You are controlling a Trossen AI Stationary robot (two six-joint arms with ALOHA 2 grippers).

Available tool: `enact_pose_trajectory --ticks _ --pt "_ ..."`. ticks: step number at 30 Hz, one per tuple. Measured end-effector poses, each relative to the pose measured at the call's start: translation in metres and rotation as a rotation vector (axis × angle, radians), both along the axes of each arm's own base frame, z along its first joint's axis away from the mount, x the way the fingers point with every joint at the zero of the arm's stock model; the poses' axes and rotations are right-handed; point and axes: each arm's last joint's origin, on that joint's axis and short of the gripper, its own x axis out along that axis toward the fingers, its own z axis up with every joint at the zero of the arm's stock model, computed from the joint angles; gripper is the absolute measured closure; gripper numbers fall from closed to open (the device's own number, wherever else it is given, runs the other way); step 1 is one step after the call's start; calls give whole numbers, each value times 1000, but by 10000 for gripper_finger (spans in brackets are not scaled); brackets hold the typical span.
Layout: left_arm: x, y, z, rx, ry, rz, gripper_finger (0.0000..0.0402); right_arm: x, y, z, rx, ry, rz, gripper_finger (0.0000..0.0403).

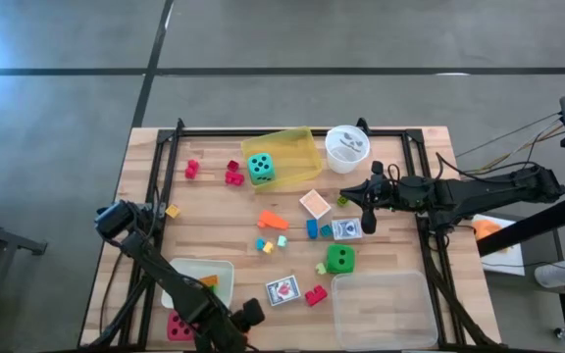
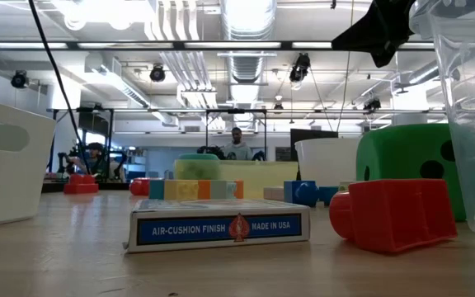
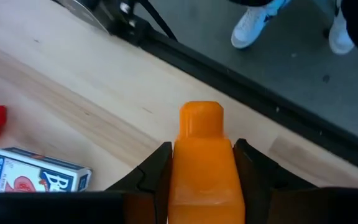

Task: Pick & Place Toys
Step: Put the bottom orange game piece into the white bin

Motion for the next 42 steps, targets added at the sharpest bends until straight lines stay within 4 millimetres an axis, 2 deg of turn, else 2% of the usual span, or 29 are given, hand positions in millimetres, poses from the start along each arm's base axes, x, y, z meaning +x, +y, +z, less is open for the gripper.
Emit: enact_pose_trajectory --ticks 7,16,24,30,33,42 --pt "6 -2 16 -43 -5 120 279 0 0 0 1 0 0 383" --pt "7 4 48 -51 2 332 279 0 0 0 0 0 0 383" --pt "-11 30 82 -21 -6 597 279 0 0 0 0 0 0 383" --pt "-28 55 101 -20 50 895 279 0 0 0 0 0 0 383" --pt "-35 63 105 -4 83 991 279 0 0 0 1 0 -1 383" --pt "-47 72 101 91 190 1063 279 0 0 0 0 0 0 383"
